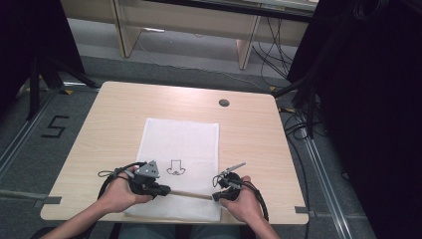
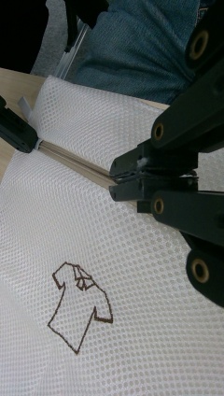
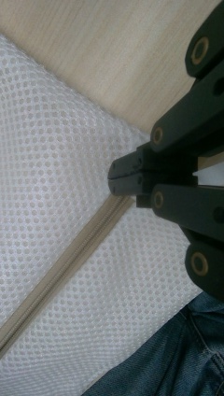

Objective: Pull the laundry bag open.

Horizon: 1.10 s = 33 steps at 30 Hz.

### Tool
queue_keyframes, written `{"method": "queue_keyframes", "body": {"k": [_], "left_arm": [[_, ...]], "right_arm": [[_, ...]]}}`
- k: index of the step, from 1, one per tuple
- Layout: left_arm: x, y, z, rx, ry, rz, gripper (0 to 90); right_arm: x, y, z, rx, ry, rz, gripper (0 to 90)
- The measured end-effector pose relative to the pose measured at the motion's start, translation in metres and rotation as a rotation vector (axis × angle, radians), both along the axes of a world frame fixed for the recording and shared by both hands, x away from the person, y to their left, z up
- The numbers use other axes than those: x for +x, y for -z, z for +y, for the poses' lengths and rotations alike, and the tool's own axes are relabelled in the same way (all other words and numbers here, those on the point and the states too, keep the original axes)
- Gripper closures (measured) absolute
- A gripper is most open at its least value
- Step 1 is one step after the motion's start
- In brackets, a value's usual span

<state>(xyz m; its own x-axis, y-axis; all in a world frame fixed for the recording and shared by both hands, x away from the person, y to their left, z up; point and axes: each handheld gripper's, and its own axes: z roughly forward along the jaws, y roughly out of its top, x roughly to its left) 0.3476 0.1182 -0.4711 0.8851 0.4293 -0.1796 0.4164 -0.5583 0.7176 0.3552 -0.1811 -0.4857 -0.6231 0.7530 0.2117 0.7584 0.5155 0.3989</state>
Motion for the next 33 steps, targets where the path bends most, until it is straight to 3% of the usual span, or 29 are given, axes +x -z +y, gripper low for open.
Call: {"method": "queue_keyframes", "body": {"k": [1, 4, 5, 8, 9, 11, 12, 15, 22, 33], "left_arm": [[-0.001, 0.000, 0.000, -0.006, -0.017, 0.014, 87.4], [-0.001, 0.000, 0.001, 0.005, -0.020, 0.006, 87.4], [0.001, 0.000, 0.002, 0.003, 0.002, -0.004, 87.4], [-0.001, 0.000, 0.003, 0.011, -0.021, 0.005, 87.4], [0.000, 0.000, 0.004, -0.003, -0.014, 0.010, 87.4], [0.001, 0.000, 0.005, 0.018, -0.003, -0.004, 87.4], [0.000, 0.000, 0.005, 0.002, -0.010, 0.005, 87.5], [0.000, 0.000, 0.005, 0.007, -0.006, 0.001, 87.4], [0.000, 0.000, 0.008, -0.002, -0.031, 0.014, 87.5], [0.001, 0.000, 0.015, 0.014, -0.037, 0.004, 87.4]], "right_arm": [[0.000, 0.000, 0.000, 0.000, 0.000, 0.000, 90.0], [0.000, 0.000, 0.000, 0.000, 0.000, 0.000, 90.0], [0.000, 0.000, 0.000, -0.001, 0.000, 0.000, 90.0], [0.000, 0.000, 0.000, 0.001, 0.001, -0.001, 90.0], [0.000, 0.000, 0.000, 0.000, 0.000, 0.000, 90.0], [0.000, 0.000, 0.000, 0.000, 0.000, 0.000, 90.0], [0.000, 0.000, 0.000, 0.000, 0.000, 0.000, 90.0], [0.000, 0.000, 0.000, 0.000, 0.001, -0.001, 90.0], [0.000, 0.000, 0.000, -0.001, 0.001, -0.001, 90.0], [0.000, 0.000, 0.000, -0.001, 0.001, 0.000, 90.0]]}}
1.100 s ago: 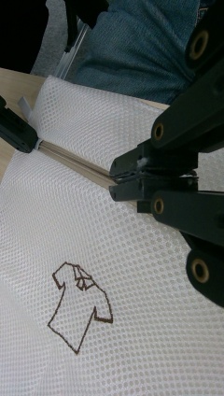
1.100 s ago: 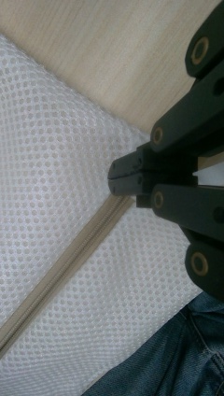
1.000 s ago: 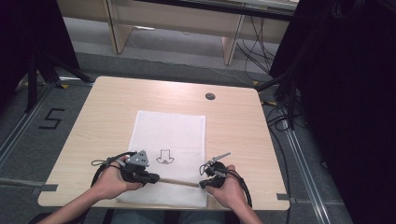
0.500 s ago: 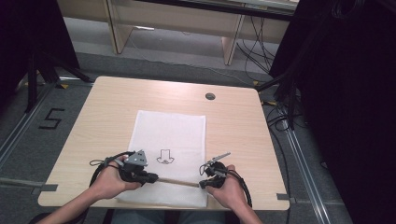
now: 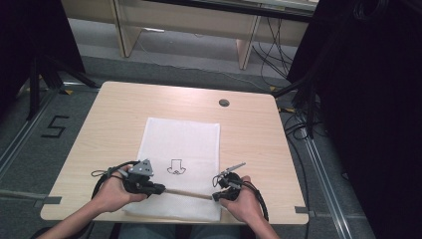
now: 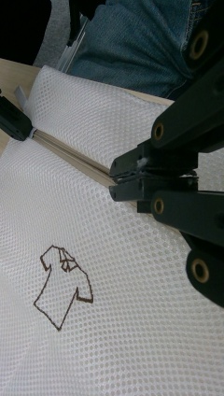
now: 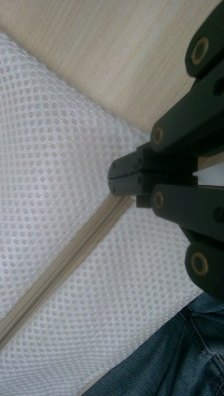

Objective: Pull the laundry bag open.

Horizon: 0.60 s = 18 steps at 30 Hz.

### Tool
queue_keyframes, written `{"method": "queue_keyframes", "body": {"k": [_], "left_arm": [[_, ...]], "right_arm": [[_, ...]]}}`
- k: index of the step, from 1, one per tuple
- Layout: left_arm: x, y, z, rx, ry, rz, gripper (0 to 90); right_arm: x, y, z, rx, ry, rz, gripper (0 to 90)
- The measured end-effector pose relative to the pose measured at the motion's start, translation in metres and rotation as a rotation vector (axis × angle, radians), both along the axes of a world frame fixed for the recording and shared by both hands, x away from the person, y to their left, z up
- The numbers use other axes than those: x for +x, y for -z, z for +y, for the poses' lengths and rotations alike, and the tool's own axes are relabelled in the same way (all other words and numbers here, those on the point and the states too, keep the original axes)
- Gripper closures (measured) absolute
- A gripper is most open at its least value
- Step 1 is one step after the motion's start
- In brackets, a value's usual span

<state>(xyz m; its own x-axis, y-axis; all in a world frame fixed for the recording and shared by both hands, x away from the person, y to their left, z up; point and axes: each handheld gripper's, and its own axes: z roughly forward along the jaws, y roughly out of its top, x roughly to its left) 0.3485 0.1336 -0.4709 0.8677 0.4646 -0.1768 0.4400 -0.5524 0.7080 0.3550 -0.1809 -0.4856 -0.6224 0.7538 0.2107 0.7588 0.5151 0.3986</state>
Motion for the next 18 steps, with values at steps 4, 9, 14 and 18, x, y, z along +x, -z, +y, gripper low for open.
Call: {"method": "queue_keyframes", "body": {"k": [4, 9, 14, 18], "left_arm": [[-0.0002, 0.0003, 0.0027, -0.008, 0.000, 0.007, 87.4], [0.0010, -0.0003, 0.0066, 0.011, 0.011, -0.011, 87.4], [-0.0003, 0.0004, 0.0072, -0.009, -0.001, 0.002, 87.4], [-0.0008, 0.0007, 0.0067, -0.014, -0.005, 0.005, 87.4]], "right_arm": [[0.0002, 0.0000, -0.0002, 0.001, -0.001, 0.001, 90.0], [0.0002, 0.0000, -0.0002, 0.001, 0.000, 0.001, 90.0], [-0.0004, -0.0005, 0.0005, 0.003, 0.009, 0.011, 90.0], [-0.0004, -0.0005, 0.0004, 0.004, 0.010, 0.012, 90.0]]}}
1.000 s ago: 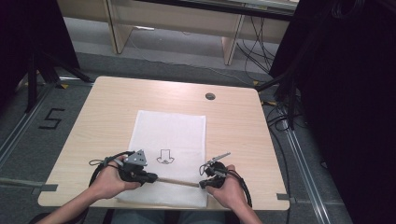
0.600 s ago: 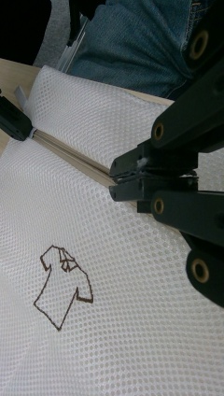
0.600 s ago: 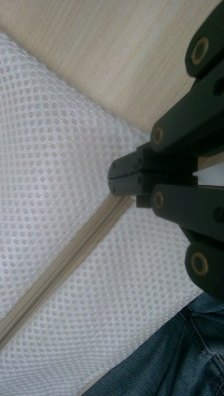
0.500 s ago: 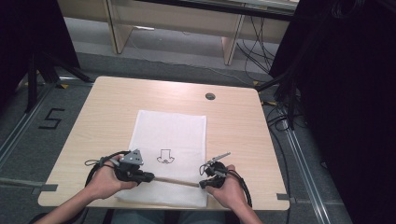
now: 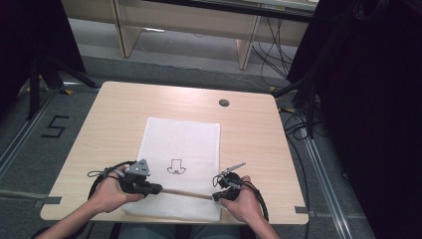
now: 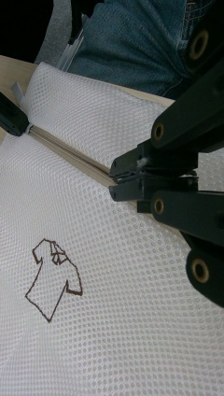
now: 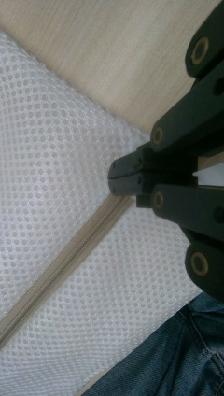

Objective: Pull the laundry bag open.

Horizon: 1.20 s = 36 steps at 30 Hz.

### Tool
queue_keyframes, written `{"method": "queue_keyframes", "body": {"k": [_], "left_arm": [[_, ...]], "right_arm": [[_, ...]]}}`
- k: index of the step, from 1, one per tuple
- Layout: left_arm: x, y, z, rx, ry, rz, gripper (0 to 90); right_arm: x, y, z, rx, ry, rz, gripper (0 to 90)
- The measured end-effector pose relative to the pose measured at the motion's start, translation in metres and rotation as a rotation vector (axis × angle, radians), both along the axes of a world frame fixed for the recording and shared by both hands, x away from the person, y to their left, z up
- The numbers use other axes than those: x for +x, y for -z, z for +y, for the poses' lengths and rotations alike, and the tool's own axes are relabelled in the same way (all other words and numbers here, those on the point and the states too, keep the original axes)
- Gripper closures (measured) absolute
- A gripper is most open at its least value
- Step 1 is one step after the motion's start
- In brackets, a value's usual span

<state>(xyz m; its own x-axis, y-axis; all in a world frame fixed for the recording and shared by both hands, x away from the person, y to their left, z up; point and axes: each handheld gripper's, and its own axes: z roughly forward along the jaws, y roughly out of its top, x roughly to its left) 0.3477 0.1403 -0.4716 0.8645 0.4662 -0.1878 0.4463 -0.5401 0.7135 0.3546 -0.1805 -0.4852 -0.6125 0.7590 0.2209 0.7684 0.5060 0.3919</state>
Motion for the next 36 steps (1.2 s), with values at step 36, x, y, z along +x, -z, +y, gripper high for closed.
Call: {"method": "queue_keyframes", "body": {"k": [36], "left_arm": [[-0.001, 0.001, 0.012, 0.010, -0.022, 0.005, 87.4]], "right_arm": [[0.000, 0.000, 0.000, -0.005, -0.005, -0.006, 90.0]]}}
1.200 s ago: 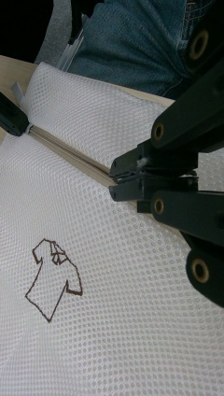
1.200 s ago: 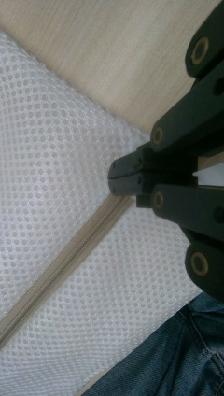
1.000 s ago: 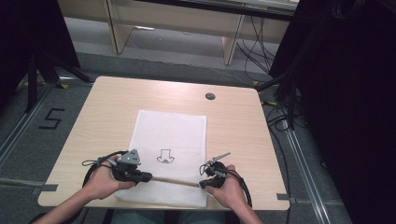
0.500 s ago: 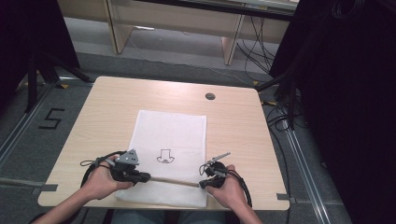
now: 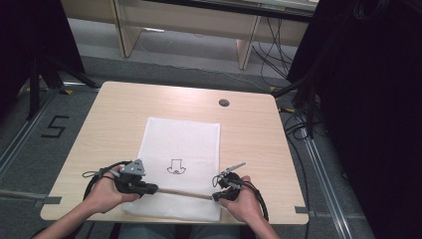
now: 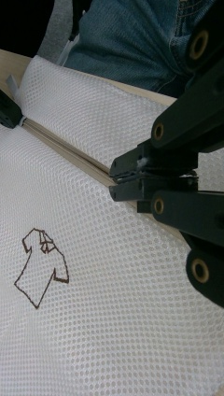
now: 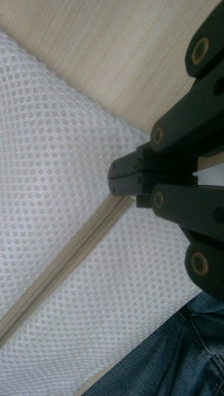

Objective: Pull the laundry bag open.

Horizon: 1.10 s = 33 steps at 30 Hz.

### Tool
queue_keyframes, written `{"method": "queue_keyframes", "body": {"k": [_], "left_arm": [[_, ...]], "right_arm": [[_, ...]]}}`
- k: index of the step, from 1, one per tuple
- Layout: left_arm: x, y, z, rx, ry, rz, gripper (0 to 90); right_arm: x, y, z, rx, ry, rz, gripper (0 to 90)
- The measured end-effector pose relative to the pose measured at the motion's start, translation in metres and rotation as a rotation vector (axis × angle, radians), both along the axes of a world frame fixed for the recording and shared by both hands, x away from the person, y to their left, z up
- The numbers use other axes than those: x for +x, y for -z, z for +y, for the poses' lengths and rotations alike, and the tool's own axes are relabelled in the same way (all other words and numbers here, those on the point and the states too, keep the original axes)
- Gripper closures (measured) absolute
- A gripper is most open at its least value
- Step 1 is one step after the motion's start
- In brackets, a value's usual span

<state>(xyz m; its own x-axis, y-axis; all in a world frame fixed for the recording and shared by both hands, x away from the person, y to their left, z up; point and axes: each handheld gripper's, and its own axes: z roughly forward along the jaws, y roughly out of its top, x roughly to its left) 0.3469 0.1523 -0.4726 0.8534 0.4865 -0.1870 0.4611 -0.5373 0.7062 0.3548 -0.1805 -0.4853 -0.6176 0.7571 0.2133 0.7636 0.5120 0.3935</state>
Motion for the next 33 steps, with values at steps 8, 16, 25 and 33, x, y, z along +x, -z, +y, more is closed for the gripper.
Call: {"method": "queue_keyframes", "body": {"k": [8, 16, 25, 33], "left_arm": [[0.0002, -0.0001, 0.0029, 0.003, 0.003, -0.004, 87.4], [0.0002, -0.0001, 0.0064, 0.000, -0.013, 0.006, 87.4], [-0.0011, 0.0009, 0.0096, -0.010, -0.031, 0.014, 87.4], [-0.0014, 0.0009, 0.0095, -0.009, -0.030, 0.015, 87.4]], "right_arm": [[0.0001, 0.0002, 0.0003, 0.003, 0.001, 0.000, 90.0], [0.0002, 0.0003, 0.0004, 0.002, 0.002, -0.001, 90.0], [0.0004, 0.0002, 0.0004, 0.001, -0.003, 0.000, 90.0], [0.0002, 0.0003, 0.0004, 0.002, -0.002, -0.002, 90.0]]}}
